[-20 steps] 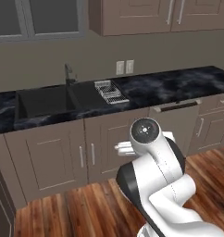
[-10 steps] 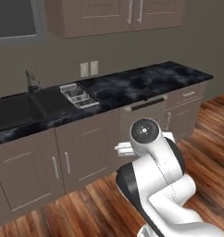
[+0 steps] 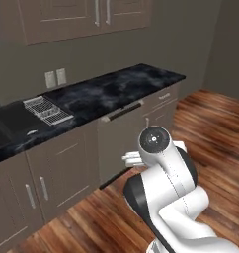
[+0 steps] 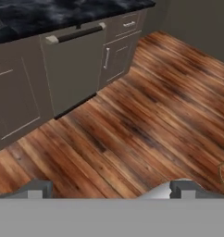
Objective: Move the pot and pan from the stove into the sink.
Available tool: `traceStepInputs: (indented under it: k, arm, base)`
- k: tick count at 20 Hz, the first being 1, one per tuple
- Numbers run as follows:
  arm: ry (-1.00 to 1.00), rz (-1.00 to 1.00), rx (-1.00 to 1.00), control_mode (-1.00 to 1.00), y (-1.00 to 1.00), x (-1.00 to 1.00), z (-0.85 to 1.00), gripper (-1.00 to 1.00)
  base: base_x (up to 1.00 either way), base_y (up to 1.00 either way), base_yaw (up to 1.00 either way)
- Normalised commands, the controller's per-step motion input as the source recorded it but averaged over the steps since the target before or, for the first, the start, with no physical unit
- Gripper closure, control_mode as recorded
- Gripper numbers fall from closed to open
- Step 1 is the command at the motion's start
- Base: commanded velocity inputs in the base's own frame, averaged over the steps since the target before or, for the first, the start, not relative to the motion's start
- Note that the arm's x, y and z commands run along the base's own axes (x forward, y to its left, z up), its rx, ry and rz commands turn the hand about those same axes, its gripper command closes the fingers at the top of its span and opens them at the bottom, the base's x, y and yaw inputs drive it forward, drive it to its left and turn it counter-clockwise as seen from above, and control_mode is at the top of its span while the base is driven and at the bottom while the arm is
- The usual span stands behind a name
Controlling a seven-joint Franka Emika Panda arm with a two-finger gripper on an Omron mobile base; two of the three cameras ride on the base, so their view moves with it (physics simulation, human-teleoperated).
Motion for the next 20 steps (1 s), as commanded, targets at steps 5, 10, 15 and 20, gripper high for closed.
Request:
traceStepInputs:
  k: [5,10,15,20]
  arm:
    - [0.0,0.0,0.0,1.0,0.0,0.0,0.0,-1.0]
    - [0.0,0.0,0.0,1.0,0.0,0.0,0.0,-1.0]
    - [0.0,0.0,0.0,1.0,0.0,0.0,0.0,-1.0]
    - [0.0,0.0,0.0,1.0,0.0,0.0,0.0,-1.0]
  base:
    - [-0.14,0.0,-0.39]
    - [-0.13,0.0,-0.39]
    - [-0.12,0.0,-0.4]
    - [-0.11,0.0,-0.4]
